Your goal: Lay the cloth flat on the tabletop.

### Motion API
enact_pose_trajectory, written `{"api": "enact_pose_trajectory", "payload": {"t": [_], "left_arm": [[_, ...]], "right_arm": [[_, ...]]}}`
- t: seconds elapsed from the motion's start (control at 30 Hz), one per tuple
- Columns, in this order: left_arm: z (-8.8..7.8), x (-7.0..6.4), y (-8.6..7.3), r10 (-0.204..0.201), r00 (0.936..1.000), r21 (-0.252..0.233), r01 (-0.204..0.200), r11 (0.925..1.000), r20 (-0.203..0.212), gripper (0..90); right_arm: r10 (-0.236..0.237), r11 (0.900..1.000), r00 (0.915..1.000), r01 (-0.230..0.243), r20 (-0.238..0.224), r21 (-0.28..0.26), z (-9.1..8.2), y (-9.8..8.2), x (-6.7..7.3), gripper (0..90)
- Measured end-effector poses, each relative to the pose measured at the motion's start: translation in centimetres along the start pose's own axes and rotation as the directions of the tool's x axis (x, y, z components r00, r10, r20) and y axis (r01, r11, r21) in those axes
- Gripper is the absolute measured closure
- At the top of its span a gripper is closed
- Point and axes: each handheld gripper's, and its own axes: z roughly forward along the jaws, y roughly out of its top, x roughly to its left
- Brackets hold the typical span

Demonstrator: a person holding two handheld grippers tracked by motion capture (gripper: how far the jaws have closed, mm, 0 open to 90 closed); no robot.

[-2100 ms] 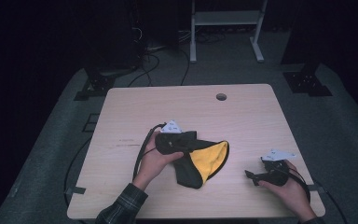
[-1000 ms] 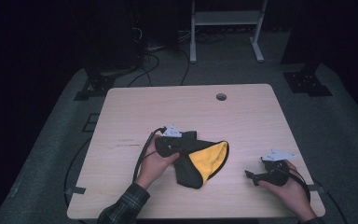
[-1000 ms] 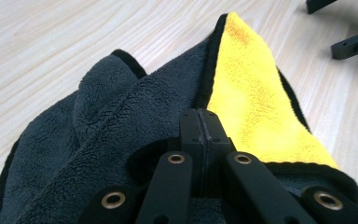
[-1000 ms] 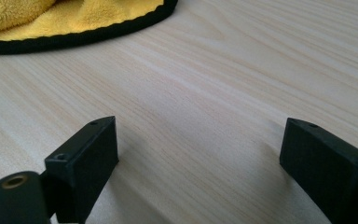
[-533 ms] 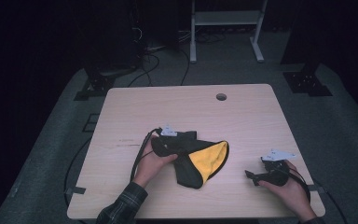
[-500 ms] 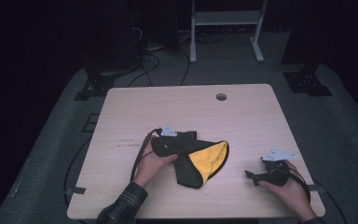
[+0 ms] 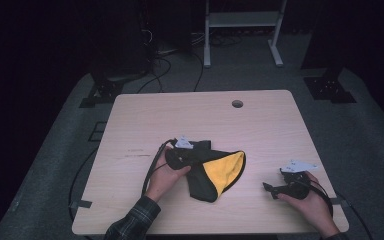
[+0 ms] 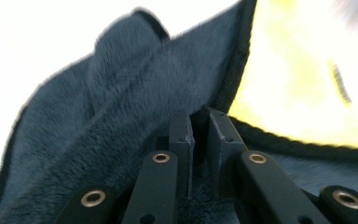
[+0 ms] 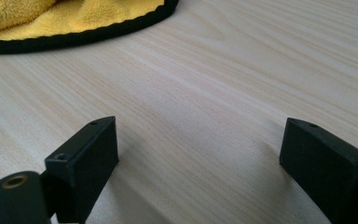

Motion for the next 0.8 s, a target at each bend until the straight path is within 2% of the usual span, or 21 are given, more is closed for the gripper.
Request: {"api": "enact_pose_trajectory", "payload": {"t": [0.03,0.1,0.2,0.3,0.37,0.4,0.43,0.47,0.53,0.57,0.63,0.67,0.77,0.8], "left_arm": [[0.0,0.0,0.0,0.000,1.0000,0.000,0.000,1.0000,0.000,81.4],[-1.1,0.1,0.5,-0.002,1.0000,-0.037,0.003,0.9993,0.006,81.6],[-3.0,0.5,1.1,-0.001,1.0000,-0.093,0.000,0.9957,-0.009,81.7],[-4.0,0.9,1.3,-0.008,0.9996,-0.110,0.005,0.9939,-0.027,81.8],[-5.4,1.9,1.1,-0.041,0.9980,-0.148,0.034,0.9884,-0.047,81.8],[-5.4,1.9,1.1,-0.041,0.9980,-0.148,0.034,0.9884,-0.047,81.8],[-6.4,2.7,0.8,-0.061,0.9959,-0.167,0.049,0.9847,-0.067,81.8],[-6.4,2.7,0.8,-0.061,0.9959,-0.167,0.049,0.9847,-0.067,81.9],[-7.7,4.0,0.2,-0.095,0.9904,-0.190,0.074,0.9789,-0.101,81.8],[-7.7,4.0,0.2,-0.095,0.9904,-0.190,0.074,0.9789,-0.101,81.8],[-8.6,5.0,-0.4,-0.122,0.9846,-0.201,0.095,0.9751,-0.126,81.8],[-9.0,5.7,-1.0,-0.140,0.9798,-0.201,0.110,0.9735,-0.143,81.8],[-9.3,6.3,-1.7,-0.153,0.9747,-0.192,0.121,0.9738,-0.162,81.8],[-9.2,6.8,-2.5,-0.169,0.9699,-0.181,0.137,0.9739,-0.176,81.8]], "right_arm": [[0.000,1.000,1.0000,0.000,0.000,0.000,0.0,0.0,0.0,10.2],[-0.001,1.000,1.0000,0.001,0.000,0.000,0.0,0.0,0.0,10.3],[0.000,1.000,1.0000,0.000,0.000,0.000,0.0,0.0,0.0,10.2],[-0.001,1.000,1.0000,0.001,0.000,0.000,0.0,0.0,0.0,10.3],[-0.001,1.000,1.0000,0.001,0.000,0.000,0.0,0.0,0.0,10.3],[-0.001,1.000,1.0000,0.001,0.000,0.000,0.0,0.0,0.0,10.3],[-0.001,1.000,1.0000,0.001,0.000,0.000,0.0,0.0,0.0,10.3],[-0.001,1.000,1.0000,0.001,0.000,0.000,0.0,0.0,0.0,10.3],[-0.001,1.000,1.0000,0.001,0.000,0.000,0.0,0.0,0.0,10.3],[-0.001,1.000,1.0000,0.001,0.000,0.000,0.0,0.0,0.0,10.3],[-0.001,1.000,1.0000,0.001,0.000,0.000,0.0,0.0,0.0,10.3],[-0.001,1.000,1.0000,0.001,0.000,0.000,0.0,0.0,0.0,10.3],[-0.001,1.000,1.0000,0.001,0.000,0.000,0.0,0.0,0.0,10.3],[0.002,1.000,1.0000,-0.002,0.002,0.000,0.0,0.0,0.0,10.3]]}}
